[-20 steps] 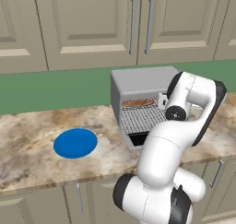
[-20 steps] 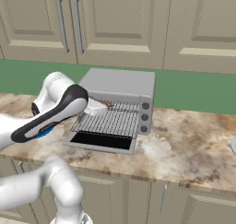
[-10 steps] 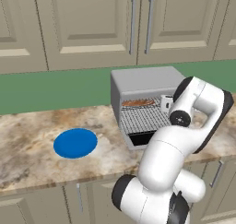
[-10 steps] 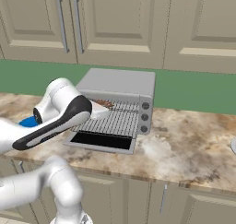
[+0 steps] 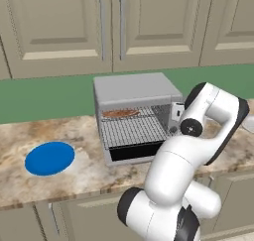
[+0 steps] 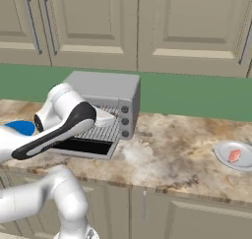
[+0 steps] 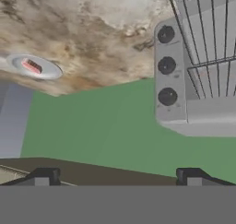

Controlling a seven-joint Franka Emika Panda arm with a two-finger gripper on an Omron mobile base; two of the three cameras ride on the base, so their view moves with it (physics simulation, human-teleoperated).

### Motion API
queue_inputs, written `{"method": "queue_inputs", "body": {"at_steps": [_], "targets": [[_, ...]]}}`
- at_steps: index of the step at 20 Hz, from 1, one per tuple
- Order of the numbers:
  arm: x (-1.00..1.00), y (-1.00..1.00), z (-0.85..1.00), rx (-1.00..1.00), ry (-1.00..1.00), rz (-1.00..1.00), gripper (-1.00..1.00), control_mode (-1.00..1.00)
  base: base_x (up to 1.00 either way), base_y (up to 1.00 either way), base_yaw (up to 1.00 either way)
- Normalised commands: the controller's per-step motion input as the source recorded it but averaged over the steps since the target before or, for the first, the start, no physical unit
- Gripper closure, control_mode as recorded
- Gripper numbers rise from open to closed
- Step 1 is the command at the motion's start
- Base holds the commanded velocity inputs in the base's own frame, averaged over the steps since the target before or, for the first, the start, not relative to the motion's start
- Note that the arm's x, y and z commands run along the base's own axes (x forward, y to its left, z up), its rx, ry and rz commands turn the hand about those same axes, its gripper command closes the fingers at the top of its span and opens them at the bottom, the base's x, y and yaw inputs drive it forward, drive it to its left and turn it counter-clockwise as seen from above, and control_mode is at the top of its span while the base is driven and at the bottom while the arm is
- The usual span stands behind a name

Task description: Open the toaster oven door. Place the baguette on the top rack in the toaster oven and place the steak on the bottom rack.

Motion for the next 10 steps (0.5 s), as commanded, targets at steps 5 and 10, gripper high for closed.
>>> {"method": "queue_inputs", "body": {"at_steps": [5,10], "targets": [[0.00,0.00,0.00,0.00,0.00,0.00,-1.00,1.00,0.00,-0.80,0.00],[0.00,0.00,0.00,0.00,0.00,0.00,-1.00,1.00,0.05,-0.69,0.00]]}}
